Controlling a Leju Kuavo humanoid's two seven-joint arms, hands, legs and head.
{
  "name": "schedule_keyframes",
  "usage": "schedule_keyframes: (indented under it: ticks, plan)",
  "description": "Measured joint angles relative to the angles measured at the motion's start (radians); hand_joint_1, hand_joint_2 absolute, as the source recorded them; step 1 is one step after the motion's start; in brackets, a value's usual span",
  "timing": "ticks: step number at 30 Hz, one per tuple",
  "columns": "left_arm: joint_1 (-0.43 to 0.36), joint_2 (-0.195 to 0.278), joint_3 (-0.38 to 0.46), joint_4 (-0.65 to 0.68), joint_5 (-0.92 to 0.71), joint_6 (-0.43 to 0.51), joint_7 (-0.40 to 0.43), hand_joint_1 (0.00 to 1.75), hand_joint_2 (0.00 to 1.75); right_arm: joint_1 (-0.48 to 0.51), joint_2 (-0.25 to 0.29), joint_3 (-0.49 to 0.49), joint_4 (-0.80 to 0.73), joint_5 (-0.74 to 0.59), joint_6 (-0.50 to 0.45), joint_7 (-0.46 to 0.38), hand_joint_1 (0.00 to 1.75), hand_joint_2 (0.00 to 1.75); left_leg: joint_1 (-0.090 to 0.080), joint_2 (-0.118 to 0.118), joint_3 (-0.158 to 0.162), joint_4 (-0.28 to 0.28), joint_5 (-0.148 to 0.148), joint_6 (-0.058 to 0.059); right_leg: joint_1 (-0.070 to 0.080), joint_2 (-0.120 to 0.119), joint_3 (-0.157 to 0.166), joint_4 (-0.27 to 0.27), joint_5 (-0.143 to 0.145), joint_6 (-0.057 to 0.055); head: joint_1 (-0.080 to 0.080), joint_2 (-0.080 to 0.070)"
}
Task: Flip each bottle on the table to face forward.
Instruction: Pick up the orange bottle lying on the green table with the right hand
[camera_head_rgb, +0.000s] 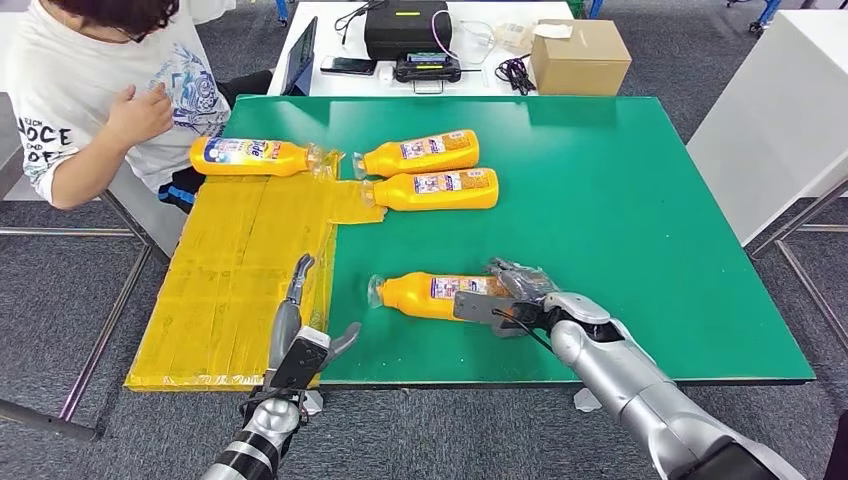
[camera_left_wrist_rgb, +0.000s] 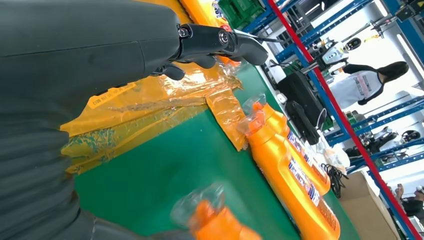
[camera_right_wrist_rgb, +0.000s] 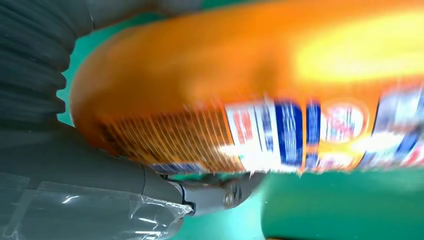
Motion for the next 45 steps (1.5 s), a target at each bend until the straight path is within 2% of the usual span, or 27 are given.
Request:
schedule_keyframes:
  ticks: [12, 17, 20, 24, 27, 32, 36, 45]
  plan:
    - [-0.006, 0.0, 0.001, 0.009, -0.004, -0.002, 0.0, 0.0, 1.75, -0.006, 0.005, 0.0, 0.021, -0.021, -0.008, -0.02, 1.75, 1.75, 0.0, 0.0, 0.001, 0.0, 0.0, 0.0, 0.0, 0.001, 0.001, 0.0, 0.0, 0.0, 0.0, 0.0]
    - [-0.007, 0.0, 0.003, 0.013, -0.003, -0.002, 0.0, 0.0, 1.75, 0.008, 0.009, -0.005, 0.022, -0.025, -0.071, -0.026, 1.75, 1.75, 0.0, 0.0, 0.001, 0.0, 0.0, 0.0, 0.0, 0.001, 0.001, 0.0, 0.0, 0.0, 0.0, 0.0]
    - [-0.001, -0.001, 0.014, 0.011, -0.002, -0.014, 0.0, 0.0, 1.75, 0.062, 0.028, -0.041, -0.012, 0.015, -0.223, -0.038, 1.75, 1.75, 0.0, -0.001, 0.001, 0.0, 0.0, 0.0, 0.001, 0.0, 0.001, 0.0, 0.0, 0.0, 0.0, 0.0]
    - [0.045, -0.005, 0.059, -0.036, 0.009, -0.085, 0.015, 0.0, 1.75, 0.232, 0.117, -0.178, -0.219, 0.192, -0.562, -0.052, 1.75, 1.75, 0.002, -0.001, -0.002, 0.0, 0.0, -0.001, 0.002, 0.0, -0.002, 0.001, 0.0, 0.0, 0.0, 0.0]
    - [0.078, -0.014, 0.093, -0.084, 0.021, -0.148, 0.042, 0.0, 1.75, 0.339, 0.19, -0.27, -0.392, 0.271, -0.696, -0.078, 1.75, 1.75, 0.002, -0.003, -0.004, 0.0, -0.001, -0.001, 0.002, -0.002, -0.004, 0.0, -0.002, -0.001, 0.0, 0.0]
    - [0.119, -0.028, 0.13, -0.159, 0.066, -0.252, 0.089, 0.0, 1.75, 0.485, 0.278, -0.41, -0.598, 0.243, -0.875, -0.211, 1.75, 1.75, 0.002, -0.006, -0.008, 0.0, -0.001, -0.001, 0.001, -0.004, -0.006, 0.0, -0.002, -0.001, 0.0, 0.0]
    - [0.139, -0.038, 0.136, -0.217, 0.116, -0.333, 0.122, 0.0, 1.75, 0.556, 0.323, -0.487, -0.672, 0.197, -0.887, -0.28, 1.75, 1.75, 0.001, -0.006, -0.008, 0.0, -0.001, 0.0, 0.0, -0.004, -0.006, 0.0, -0.002, -0.001, 0.0, 0.0]
    - [0.185, -0.042, 0.096, -0.394, 0.237, -0.538, 0.172, 0.0, 1.75, 0.608, 0.369, -0.526, -0.641, 0.118, -0.755, -0.387, 1.75, 1.75, 0.002, -0.005, -0.007, 0.0, -0.001, 0.0, 0.001, -0.004, -0.006, 0.0, -0.002, -0.001, 0.0, 0.0]
